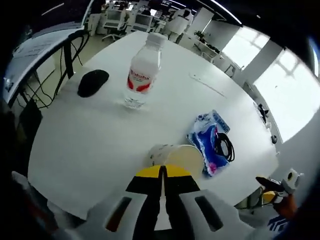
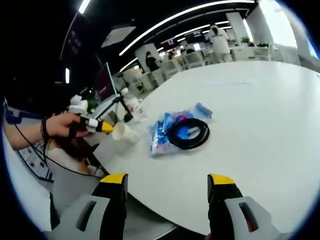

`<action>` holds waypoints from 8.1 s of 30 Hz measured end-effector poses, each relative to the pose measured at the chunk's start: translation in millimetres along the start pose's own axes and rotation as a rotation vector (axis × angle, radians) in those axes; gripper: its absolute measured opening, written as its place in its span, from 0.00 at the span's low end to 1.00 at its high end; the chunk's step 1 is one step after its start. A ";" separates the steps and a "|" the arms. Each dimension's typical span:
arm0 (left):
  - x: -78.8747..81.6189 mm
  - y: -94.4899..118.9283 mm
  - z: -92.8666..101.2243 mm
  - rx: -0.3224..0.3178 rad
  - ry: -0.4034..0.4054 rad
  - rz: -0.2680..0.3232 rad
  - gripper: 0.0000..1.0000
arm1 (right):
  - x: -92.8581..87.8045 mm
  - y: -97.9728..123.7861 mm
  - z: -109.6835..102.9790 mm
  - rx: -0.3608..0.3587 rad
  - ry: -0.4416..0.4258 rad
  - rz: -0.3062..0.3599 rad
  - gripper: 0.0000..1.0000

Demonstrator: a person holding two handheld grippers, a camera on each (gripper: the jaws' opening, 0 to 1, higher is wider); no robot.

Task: Arrange the tabletop items into an orderly group along one side of the table until the central work area is clear of visible clutter.

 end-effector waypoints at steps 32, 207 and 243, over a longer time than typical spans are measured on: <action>43.6 -13.4 2.3 0.059 0.004 -0.027 0.00 | -0.7 1.3 1.7 -0.011 -0.010 -0.002 0.65; -62.8 12.9 46.6 -0.134 -0.213 0.140 0.31 | 16.7 -71.9 8.2 0.094 0.023 -0.144 0.56; -33.3 55.7 83.1 -0.143 -0.336 0.265 0.47 | 76.5 -106.6 94.1 -0.050 0.003 -0.172 0.36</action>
Point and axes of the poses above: the point that each gripper's makers call its tool centre point, and the gripper's own axes: y roughly backward along the fingers, z roughly to its right, x roughly out of its top, the point moved 8 cm from there along y, roughly backward along the fingers, and after that the axes turned 15 degrees about x, right-handed, at the moved point
